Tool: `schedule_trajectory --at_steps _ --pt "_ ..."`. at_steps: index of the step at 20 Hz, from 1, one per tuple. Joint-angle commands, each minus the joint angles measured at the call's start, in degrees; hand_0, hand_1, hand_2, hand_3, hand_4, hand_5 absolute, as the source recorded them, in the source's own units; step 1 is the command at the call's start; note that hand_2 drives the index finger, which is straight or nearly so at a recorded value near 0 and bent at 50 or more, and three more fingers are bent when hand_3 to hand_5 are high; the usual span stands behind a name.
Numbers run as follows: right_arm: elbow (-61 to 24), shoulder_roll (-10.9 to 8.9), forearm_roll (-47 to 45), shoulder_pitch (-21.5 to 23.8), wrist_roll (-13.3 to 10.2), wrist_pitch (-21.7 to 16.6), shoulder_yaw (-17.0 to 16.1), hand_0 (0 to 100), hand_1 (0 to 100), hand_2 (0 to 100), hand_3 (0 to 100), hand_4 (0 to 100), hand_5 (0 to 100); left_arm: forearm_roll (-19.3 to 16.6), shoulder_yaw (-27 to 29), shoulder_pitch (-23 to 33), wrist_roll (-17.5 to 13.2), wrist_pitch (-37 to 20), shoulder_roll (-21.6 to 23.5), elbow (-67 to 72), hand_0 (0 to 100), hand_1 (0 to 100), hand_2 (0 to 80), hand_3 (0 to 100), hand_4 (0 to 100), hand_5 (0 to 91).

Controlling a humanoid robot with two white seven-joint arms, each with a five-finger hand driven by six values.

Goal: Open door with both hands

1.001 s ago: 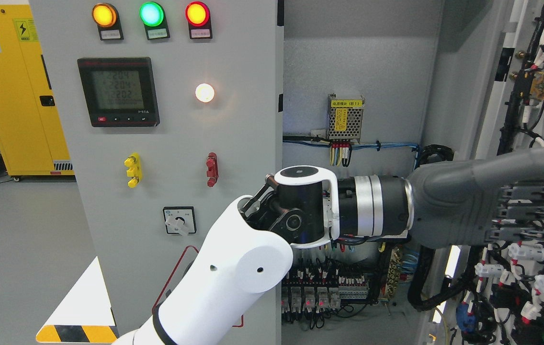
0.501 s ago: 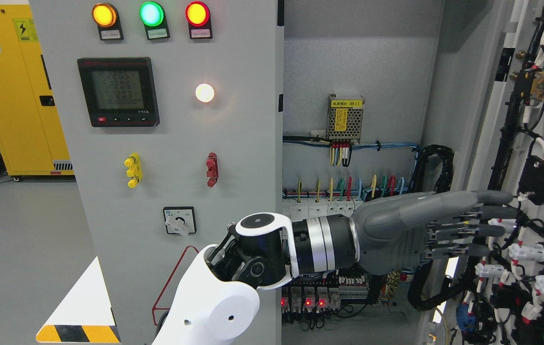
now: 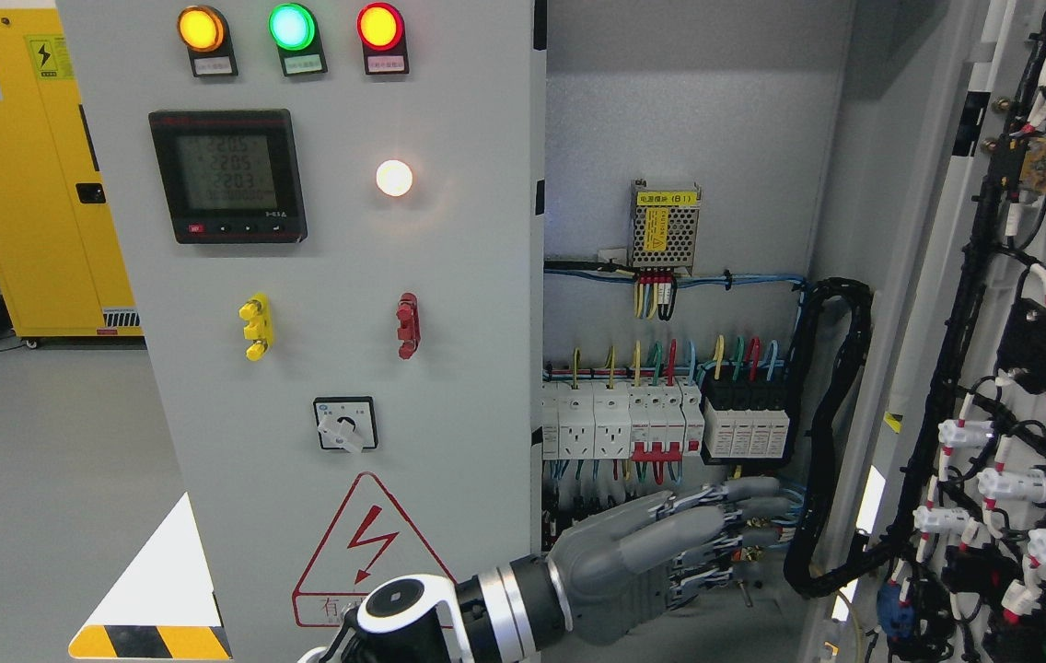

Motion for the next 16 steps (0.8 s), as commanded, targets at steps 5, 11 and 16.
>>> schedule_trajectory --at_steps 5,11,16 --pt "0.07 -1.84 -0.01 -1.32 -0.01 0.01 0.01 0 50 4 0 0 0 -5.33 1.84 20.04 3.39 -8.87 16.6 -5.66 12 56 0.0 0 0 0.0" --pt "0.07 -1.84 -0.01 -1.32 -0.01 0.01 0.01 0 50 4 0 0 0 -9.82 1.75 34.63 3.83 -16.69 18.63 -2.95 12 56 0.0 0 0 0.0" --pt "0.07 -1.84 -0.01 -1.23 0.07 0.01 0.01 0 50 4 0 0 0 -10.52 3.06 41.41 10.06 -23.55 18.99 3.37 12 56 0.0 0 0 0.0"
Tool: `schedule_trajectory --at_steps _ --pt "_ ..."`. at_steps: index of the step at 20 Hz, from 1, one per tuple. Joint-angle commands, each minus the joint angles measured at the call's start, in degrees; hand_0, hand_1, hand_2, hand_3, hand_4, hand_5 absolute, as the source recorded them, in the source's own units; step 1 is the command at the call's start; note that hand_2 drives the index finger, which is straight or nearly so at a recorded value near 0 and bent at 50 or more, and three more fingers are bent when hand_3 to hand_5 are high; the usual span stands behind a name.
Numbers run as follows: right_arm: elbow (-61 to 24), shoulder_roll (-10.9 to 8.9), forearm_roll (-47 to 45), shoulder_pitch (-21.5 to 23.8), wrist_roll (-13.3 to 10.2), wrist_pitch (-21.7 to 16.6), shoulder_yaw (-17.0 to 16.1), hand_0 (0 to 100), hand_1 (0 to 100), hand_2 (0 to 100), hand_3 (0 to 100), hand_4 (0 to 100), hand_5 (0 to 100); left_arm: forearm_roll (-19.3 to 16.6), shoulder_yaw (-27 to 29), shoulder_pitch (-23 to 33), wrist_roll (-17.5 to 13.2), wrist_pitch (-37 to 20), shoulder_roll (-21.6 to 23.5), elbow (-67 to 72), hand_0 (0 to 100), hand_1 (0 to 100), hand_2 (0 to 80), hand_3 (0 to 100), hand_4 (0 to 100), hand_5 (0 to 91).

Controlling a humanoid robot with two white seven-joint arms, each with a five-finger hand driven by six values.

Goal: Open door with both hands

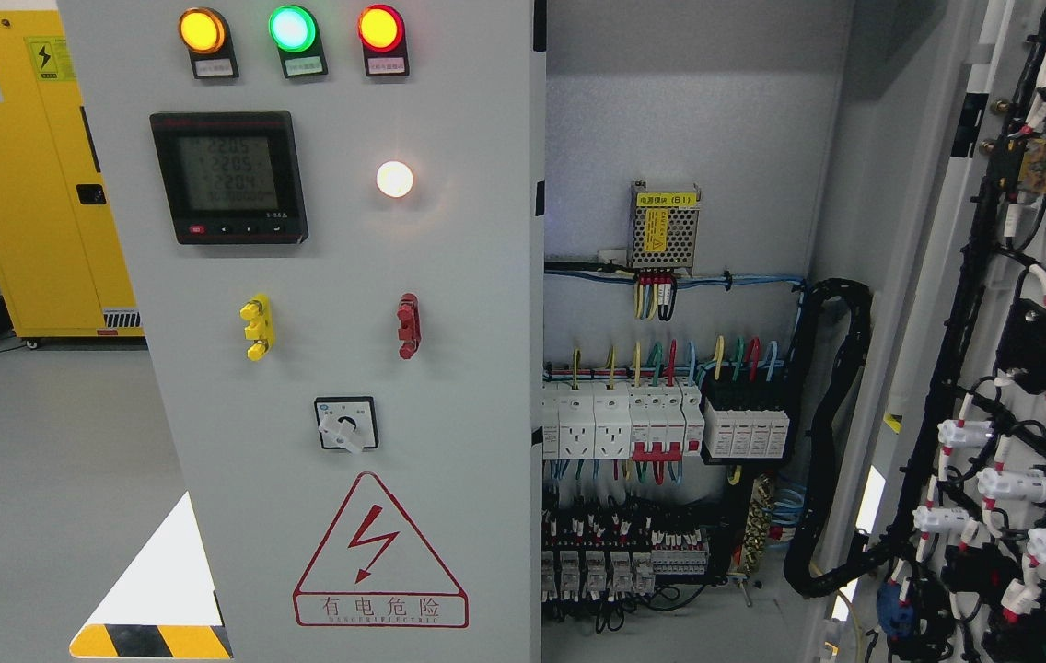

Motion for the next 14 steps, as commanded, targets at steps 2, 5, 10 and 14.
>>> schedule_trajectory --at_steps 2,5,10,14 --pt "0.02 -1.85 -0.01 -1.23 -0.01 0.01 0.0 0 50 4 0 0 0 -1.77 2.46 11.35 3.91 -7.28 5.59 10.34 12 56 0.0 0 0 0.0" --pt "0.02 -1.85 -0.01 -1.14 -0.01 0.01 0.0 0 50 4 0 0 0 -1.77 2.55 13.11 4.0 -11.77 5.42 19.39 12 56 0.0 0 0 0.0" --pt "-0.07 -1.67 -0.01 -0.71 -0.01 0.01 0.0 0 50 4 0 0 0 -1.42 6.4 13.03 4.0 -17.48 1.04 40.55 12 56 0.0 0 0 0.0" --pt "-0.07 -1.5 -0.01 0.88 -0.01 0.01 -0.09 0 50 4 0 0 0 -1.68 10.55 11.19 3.92 -18.73 -2.4 56.3 12 56 0.0 0 0 0.0"
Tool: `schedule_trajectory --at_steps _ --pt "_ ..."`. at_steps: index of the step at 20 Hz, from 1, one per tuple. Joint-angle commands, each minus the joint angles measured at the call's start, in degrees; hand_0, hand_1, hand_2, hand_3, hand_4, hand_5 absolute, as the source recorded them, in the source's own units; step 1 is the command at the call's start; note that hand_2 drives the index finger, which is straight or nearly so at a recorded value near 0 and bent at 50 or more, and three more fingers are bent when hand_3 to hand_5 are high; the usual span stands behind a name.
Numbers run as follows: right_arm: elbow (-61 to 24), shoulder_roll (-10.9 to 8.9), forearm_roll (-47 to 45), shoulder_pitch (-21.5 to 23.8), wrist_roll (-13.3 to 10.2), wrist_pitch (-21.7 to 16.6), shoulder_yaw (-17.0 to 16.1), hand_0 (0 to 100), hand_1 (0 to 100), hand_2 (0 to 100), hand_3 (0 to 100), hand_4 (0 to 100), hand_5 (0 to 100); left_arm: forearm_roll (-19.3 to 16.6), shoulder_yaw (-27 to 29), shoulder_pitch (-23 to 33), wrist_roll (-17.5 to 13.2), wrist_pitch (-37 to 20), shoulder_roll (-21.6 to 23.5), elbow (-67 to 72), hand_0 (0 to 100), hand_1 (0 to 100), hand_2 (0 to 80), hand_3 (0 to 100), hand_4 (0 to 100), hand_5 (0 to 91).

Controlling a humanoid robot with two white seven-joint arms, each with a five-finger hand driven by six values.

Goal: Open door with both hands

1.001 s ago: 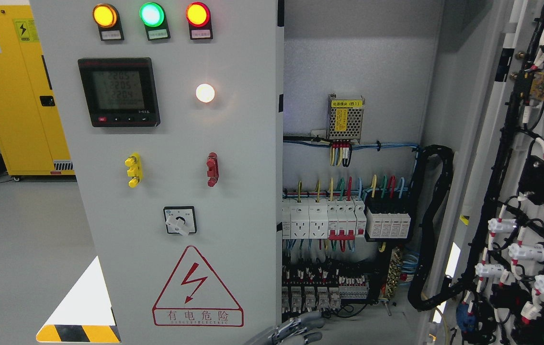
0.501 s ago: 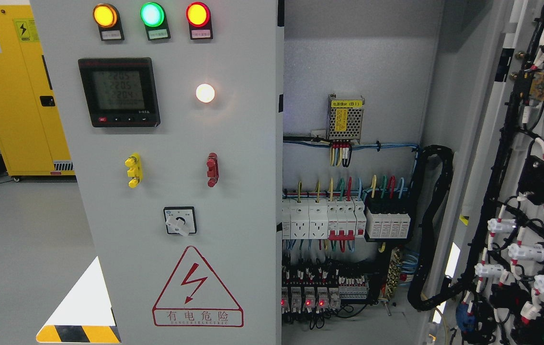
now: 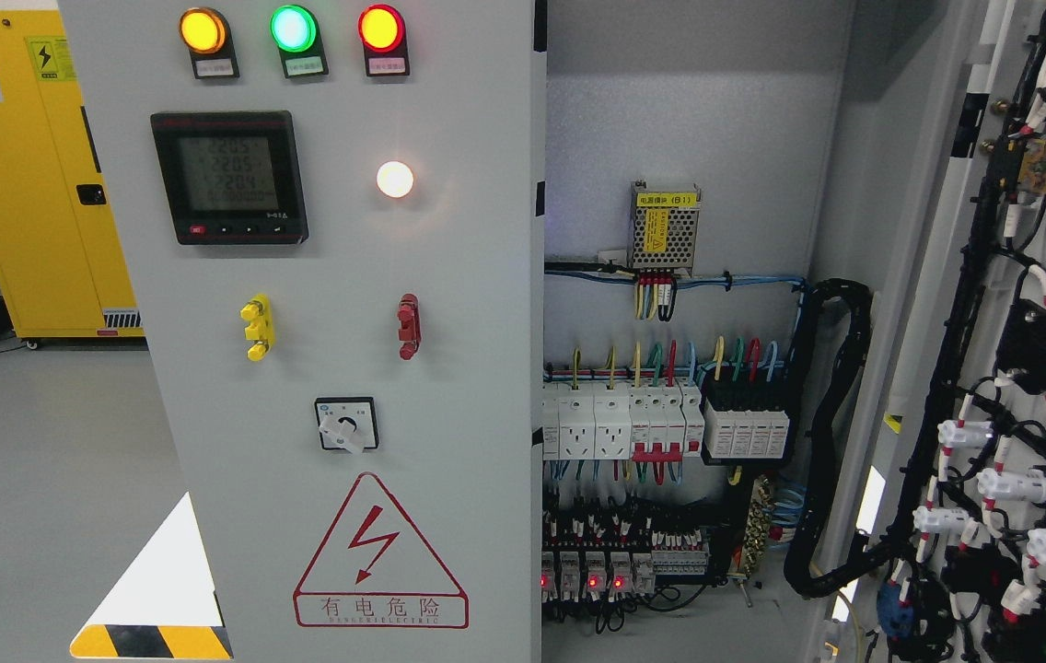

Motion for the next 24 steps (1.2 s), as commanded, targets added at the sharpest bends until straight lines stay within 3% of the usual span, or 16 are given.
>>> schedule_trajectory --at_steps 1,4,10,16,18,22,24 --pt "-0.04 -1.49 -0.01 1.23 -0.03 0.01 0.02 0 50 4 0 0 0 -0.16 6.3 -1.17 -0.25 -1.29 -4.27 34.73 12 56 0.0 0 0 0.0" --pt "-0.13 -1.06 -0.01 1.41 -0.03 -0.08 0.02 0 50 4 0 0 0 -0.16 6.21 -1.62 -2.36 -1.47 -4.98 41.7 12 56 0.0 0 0 0.0" --pt "-0.13 -0.18 -0.01 1.41 -0.03 0.01 0.02 0 50 4 0 0 0 -0.24 6.13 -1.71 -12.46 -1.29 -5.5 50.39 12 56 0.0 0 0 0.0" --pt "-0.04 -0.18 -0.1 1.67 -0.03 -0.08 -0.07 0 50 4 0 0 0 -0.33 6.13 -2.24 -12.56 -1.29 -7.18 57.53 12 56 0.0 0 0 0.0" --pt "-0.04 -0.26 -0.1 1.67 -0.03 0.01 -0.07 0 50 4 0 0 0 -0.42 5.87 -2.32 -11.08 -1.29 -7.44 59.89 12 56 0.0 0 0 0.0" --pt "0.14 -0.18 0.08 2.46 -0.03 -0.08 0.2 0 50 4 0 0 0 -0.51 5.78 -3.29 -0.29 -1.03 -8.84 62.89 12 56 0.0 0 0 0.0" --pt "-0.3 -0.18 -0.27 4.04 -0.03 -0.52 -0.15 0 50 4 0 0 0 -0.51 5.69 -3.29 2.02 -0.86 -9.11 62.8 12 56 0.0 0 0 0.0"
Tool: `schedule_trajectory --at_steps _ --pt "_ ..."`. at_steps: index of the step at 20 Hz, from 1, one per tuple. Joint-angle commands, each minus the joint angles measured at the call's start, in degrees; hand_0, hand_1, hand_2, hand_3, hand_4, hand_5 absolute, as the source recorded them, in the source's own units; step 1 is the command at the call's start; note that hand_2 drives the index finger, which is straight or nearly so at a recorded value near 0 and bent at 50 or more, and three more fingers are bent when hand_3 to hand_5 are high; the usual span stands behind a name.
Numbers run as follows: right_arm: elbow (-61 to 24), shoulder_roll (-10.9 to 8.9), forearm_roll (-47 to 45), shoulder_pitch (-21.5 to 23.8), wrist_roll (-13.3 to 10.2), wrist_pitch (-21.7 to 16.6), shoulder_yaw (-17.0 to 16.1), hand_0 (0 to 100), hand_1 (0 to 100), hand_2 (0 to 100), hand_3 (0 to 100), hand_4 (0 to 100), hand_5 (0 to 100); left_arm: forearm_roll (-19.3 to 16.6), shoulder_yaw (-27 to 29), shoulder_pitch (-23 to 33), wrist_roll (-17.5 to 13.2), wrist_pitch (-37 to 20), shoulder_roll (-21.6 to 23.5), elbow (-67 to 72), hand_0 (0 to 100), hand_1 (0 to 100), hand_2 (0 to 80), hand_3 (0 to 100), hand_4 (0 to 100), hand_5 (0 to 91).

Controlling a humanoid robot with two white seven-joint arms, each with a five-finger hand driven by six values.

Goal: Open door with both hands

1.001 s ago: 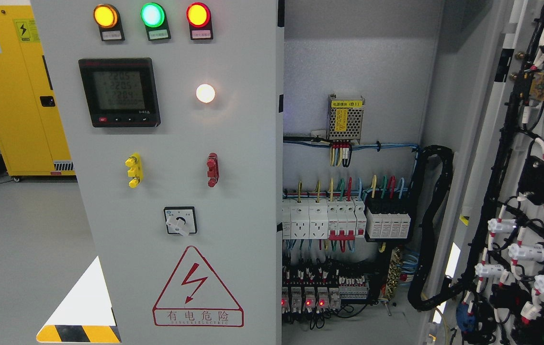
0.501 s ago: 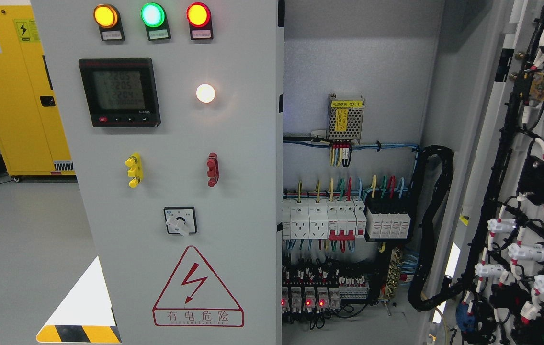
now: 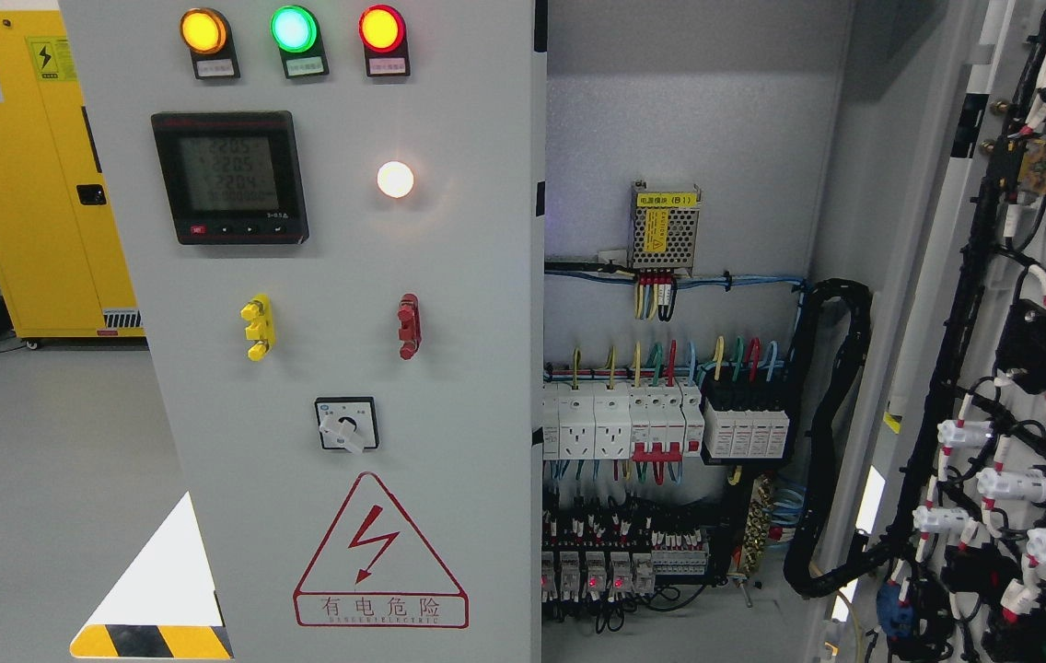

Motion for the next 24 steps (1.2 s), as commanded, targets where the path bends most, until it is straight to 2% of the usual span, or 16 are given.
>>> schedule_trajectory --at_steps 1,3,7,8,11,14,16,19,21,24 --pt "-0.24 0.17 -0.14 2.39 -0.04 -0.66 -0.16 0 50 4 0 0 0 -0.07 0.31 -0.58 4.42 0.82 -2.65 12.6 12 56 0.0 0 0 0.0" --pt "-0.24 1.05 -0.05 2.39 -0.04 -0.76 -0.16 0 50 4 0 0 0 -1.38 -0.3 -0.58 4.68 0.91 -2.65 12.6 12 56 0.0 0 0 0.0" --pt "-0.51 0.97 -0.05 2.31 -0.04 -0.84 -0.07 0 50 4 0 0 0 -11.65 -1.53 -0.58 4.68 0.74 -3.09 12.6 12 56 0.0 0 0 0.0" --pt "-0.51 0.88 -0.05 2.3 -0.04 -0.76 0.02 0 50 4 0 0 0 -12.63 -1.45 -0.58 4.68 0.74 -3.26 12.6 12 56 0.0 0 0 0.0" --pt "-1.21 0.7 -0.05 2.22 -0.04 -0.76 0.02 0 50 4 0 0 0 -12.81 -1.44 -1.11 4.86 0.83 -3.27 12.69 12 56 0.0 0 0 0.0" --pt "-5.76 0.62 -0.05 2.83 -0.04 -0.84 0.37 0 50 4 0 0 0 -12.81 -1.36 -1.2 4.77 0.74 -3.27 12.6 12 56 0.0 0 0 0.0" --pt "-12.69 0.7 -0.14 5.1 -0.04 -1.28 0.37 0 50 4 0 0 0 -12.29 -1.27 -1.29 4.16 0.56 -3.27 12.6 12 56 0.0 0 0 0.0" --pt "-28.66 0.44 -0.4 9.06 -0.04 -3.91 0.81 0 50 4 0 0 0 -12.2 -1.18 -1.29 4.15 0.3 -3.44 12.34 12 56 0.0 0 0 0.0" --pt "-36.51 1.23 0.04 9.77 -0.04 -4.36 1.33 0 50 4 0 0 0 -12.63 -1.36 -1.37 4.42 0.3 -4.4 12.42 12 56 0.0 0 0 0.0" --pt "-43.11 1.32 -0.22 9.69 -0.04 -4.36 1.6 0 50 4 0 0 0 -12.73 -1.36 -1.37 4.86 0.3 -5.9 12.6 12 56 0.0 0 0 0.0"
